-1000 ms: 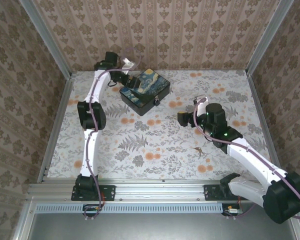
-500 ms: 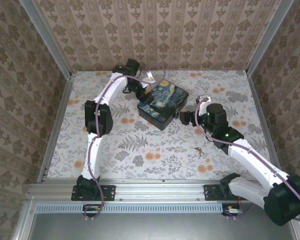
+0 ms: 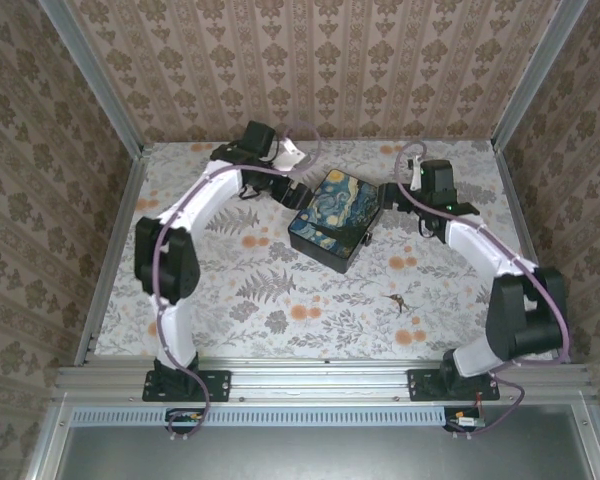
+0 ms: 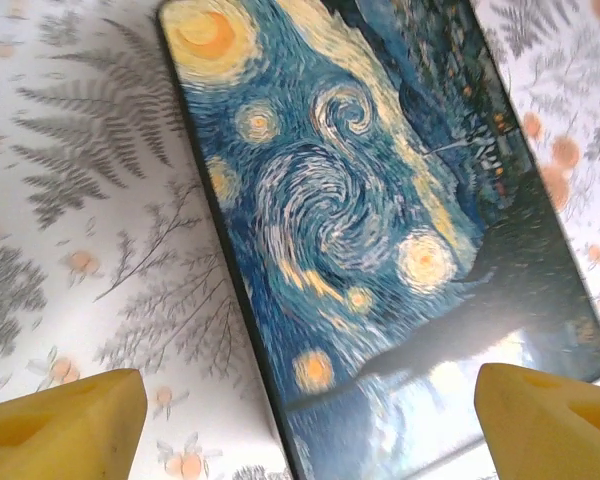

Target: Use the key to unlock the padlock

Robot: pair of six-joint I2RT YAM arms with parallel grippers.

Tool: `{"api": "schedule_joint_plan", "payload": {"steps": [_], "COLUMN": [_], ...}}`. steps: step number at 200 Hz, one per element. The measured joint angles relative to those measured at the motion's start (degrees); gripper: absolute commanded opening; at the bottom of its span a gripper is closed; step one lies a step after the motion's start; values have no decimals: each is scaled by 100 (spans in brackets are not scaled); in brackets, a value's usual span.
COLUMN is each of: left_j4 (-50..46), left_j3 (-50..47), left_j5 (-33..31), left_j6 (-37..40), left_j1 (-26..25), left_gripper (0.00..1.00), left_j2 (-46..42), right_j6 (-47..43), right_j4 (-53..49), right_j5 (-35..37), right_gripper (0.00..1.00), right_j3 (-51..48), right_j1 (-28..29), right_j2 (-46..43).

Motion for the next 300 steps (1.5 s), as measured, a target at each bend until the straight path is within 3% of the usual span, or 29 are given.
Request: {"api": "schedule_joint_plan", "payload": {"steps": [43, 76, 110, 152, 199, 248, 300], "left_j4": [911, 1141, 1720, 2505, 2927, 3067, 2787], "left_j3": [-1731, -2605, -2929, -2983, -3128, -3344, -3342], "left_j5": [-944, -1270, -1209, -1156, -1314, -1370, -1296], "left_j6": [-1808, -2826, -3567, -4245, -4533, -4524, -4030], "left_j1": [-811, -1421, -1628, -1506, -1241, -870, -118], "left_gripper": [87, 87, 86, 86, 87, 87, 87], "left_j2": [-1349, -1458, -1386, -1156, -1141, -1303, -1386], "right_j6": [68, 256, 306, 299, 291, 323, 756], "right_j4": [-170, -232, -282, -376, -358, -350, -339], "right_j5": [-844, -1447, -1862, -2240, -2428, -2406, -2323], "right_gripper": [100, 99, 97, 96, 94, 93, 92], "right_j3": [1128, 1840, 2249, 2337, 1749, 973, 210], "right_j1": [-199, -243, -245, -245, -238, -63, 588], "right_j2": [1294, 2133, 2643, 2756, 2514, 1843, 1117]}}
